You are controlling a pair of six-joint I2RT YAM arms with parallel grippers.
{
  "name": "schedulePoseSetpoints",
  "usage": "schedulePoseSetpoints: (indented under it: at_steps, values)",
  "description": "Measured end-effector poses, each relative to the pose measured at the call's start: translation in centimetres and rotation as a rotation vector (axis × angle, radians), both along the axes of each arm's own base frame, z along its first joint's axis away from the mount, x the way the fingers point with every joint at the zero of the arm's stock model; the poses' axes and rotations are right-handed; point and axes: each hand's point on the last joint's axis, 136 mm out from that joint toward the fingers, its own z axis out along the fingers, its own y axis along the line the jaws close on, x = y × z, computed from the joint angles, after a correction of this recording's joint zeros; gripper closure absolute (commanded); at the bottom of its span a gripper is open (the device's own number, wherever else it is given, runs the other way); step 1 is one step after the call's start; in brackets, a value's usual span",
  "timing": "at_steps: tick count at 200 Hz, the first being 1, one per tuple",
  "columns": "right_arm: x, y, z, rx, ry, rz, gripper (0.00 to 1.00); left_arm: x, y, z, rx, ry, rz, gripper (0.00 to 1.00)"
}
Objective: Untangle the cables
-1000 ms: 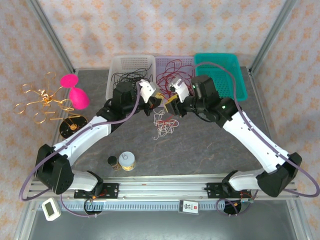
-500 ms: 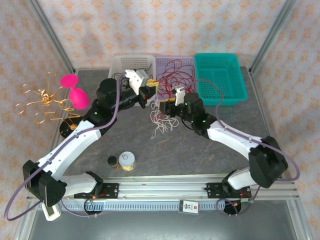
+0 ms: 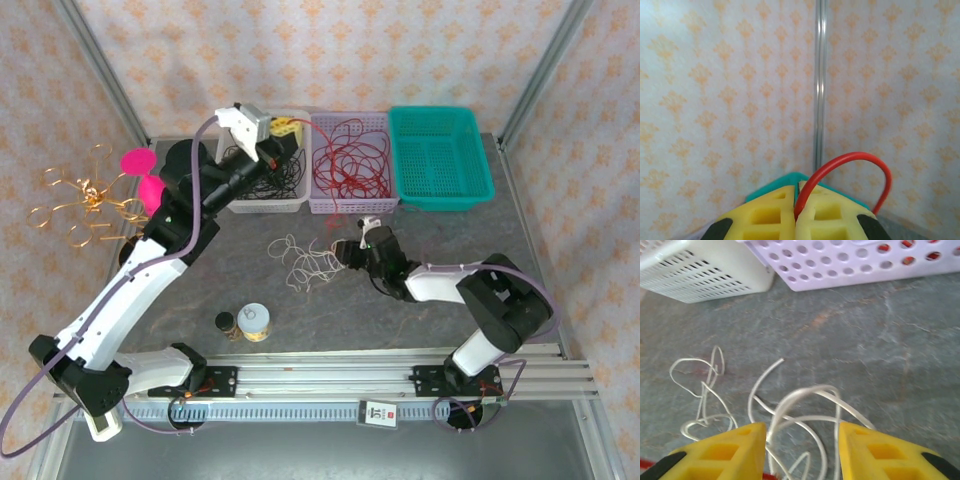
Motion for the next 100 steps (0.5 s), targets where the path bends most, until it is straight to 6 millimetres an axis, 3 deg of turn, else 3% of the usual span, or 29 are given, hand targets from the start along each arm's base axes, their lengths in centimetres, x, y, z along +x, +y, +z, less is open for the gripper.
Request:
schedulePoseSetpoints:
  at_steps: [33, 58, 78, 100]
  values:
    - [-0.1, -1.4, 0.9, -0.039, -0.032, -0.043, 0.5, -0.3, 1.4, 3.6, -0.05, -0.069, 0.067, 1.0]
    - [0.0, -2.9, 4.0, -0.06, -0.109, -0.086, 0.41, 0.0, 2.2, 5.7, -0.077, -0.109, 0.114, 1.0]
    - [-0.2, -3.8, 6.0, -0.063, -0.163, -0.111, 0.4, 0.3, 2.6, 7.2, -0.085, -0.141, 0.147, 1.0]
    - [-0.6, -4.8, 5.7, -0.089, -0.152, -0.131, 0.36, 0.2, 3.1, 9.5, -0.101, -0.192, 0.18, 1.0]
